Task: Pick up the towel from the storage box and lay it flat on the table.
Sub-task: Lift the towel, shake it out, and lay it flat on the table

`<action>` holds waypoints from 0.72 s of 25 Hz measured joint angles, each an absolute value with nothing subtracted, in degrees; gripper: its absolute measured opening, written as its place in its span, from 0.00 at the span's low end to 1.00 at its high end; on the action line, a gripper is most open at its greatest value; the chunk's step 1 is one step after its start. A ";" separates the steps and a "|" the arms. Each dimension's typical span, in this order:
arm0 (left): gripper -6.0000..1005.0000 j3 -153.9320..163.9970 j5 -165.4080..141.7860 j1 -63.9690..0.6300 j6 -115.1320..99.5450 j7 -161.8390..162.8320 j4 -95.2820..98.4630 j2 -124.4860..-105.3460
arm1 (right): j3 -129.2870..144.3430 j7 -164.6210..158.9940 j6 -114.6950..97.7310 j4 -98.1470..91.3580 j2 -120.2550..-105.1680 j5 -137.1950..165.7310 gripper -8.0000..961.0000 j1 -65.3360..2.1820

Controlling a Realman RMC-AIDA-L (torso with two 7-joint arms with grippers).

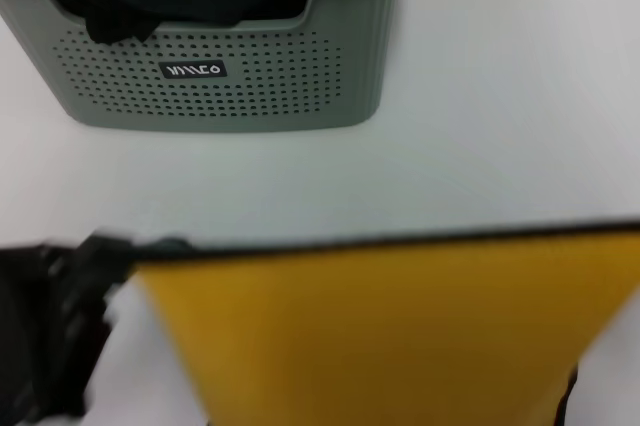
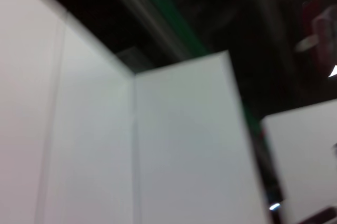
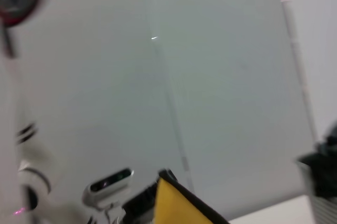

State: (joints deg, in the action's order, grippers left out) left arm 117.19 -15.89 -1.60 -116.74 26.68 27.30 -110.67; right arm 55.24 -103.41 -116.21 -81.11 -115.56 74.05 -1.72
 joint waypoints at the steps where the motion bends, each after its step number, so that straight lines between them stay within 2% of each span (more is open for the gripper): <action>1: 0.01 115.68 -15.89 -3.90 -116.65 26.95 22.97 -112.11 | 55.39 -102.59 -115.14 -78.25 -115.50 75.46 0.10 -2.66; 5: 0.01 111.60 -15.54 -17.82 -115.83 24.92 1.68 -117.86 | 55.80 -99.21 -111.59 -66.36 -115.43 80.87 0.10 -7.58; 7: 0.01 111.02 -15.41 -22.46 -114.04 22.79 -4.43 -119.36 | 56.72 -97.05 -107.29 -60.69 -115.41 83.38 0.10 -10.15; 10: 0.01 110.92 -15.08 -24.54 -107.73 21.14 -6.21 -119.92 | 59.48 -93.51 -97.09 -51.44 -115.46 86.76 0.10 -15.26; 18: 0.01 110.88 -13.16 -24.13 -84.58 17.14 4.06 -120.55 | 62.75 -91.59 -81.18 -41.16 -115.77 91.04 0.10 -22.48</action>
